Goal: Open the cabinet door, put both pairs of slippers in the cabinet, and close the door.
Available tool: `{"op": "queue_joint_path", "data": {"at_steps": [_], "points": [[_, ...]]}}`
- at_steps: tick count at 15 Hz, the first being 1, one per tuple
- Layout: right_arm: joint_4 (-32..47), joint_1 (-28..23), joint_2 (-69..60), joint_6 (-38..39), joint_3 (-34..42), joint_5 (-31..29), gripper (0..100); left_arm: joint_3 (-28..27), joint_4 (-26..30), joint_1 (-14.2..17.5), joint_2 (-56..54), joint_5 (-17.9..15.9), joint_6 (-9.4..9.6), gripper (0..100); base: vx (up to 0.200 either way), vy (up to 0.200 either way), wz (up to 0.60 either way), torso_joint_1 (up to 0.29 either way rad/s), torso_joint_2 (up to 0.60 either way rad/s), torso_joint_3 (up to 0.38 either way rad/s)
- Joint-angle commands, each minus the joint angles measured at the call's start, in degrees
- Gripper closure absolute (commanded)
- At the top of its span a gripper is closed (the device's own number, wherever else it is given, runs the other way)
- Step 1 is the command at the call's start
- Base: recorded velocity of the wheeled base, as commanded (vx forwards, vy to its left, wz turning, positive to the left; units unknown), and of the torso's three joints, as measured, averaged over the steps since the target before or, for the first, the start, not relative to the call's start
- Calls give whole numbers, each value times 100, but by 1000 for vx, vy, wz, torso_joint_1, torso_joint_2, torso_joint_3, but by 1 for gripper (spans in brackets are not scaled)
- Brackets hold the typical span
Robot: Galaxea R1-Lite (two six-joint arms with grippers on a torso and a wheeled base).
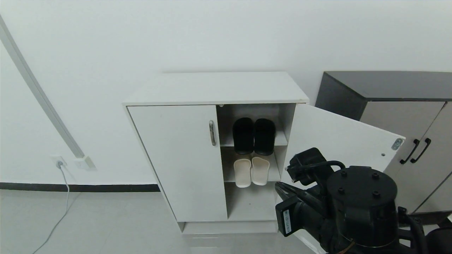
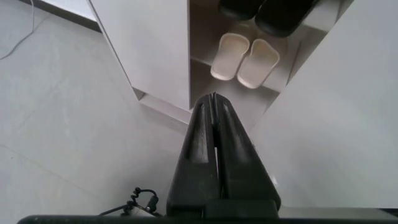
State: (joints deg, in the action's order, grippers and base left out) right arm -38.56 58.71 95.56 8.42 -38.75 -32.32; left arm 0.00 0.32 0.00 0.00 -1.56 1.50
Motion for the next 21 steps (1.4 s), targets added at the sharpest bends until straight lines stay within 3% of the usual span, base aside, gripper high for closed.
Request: {"op": "queue_joint_path", "data": {"at_steps": [1,21], "points": [[-3,0,-20,1,35,-3,100,0,3,0,0,-2,-1,100,0,0,0,198,-500,-305],[-64,0,-82,-69,96,-3,100,0,3,0,0,-2,-1,100,0,0,0,223,-514,-291]]}}
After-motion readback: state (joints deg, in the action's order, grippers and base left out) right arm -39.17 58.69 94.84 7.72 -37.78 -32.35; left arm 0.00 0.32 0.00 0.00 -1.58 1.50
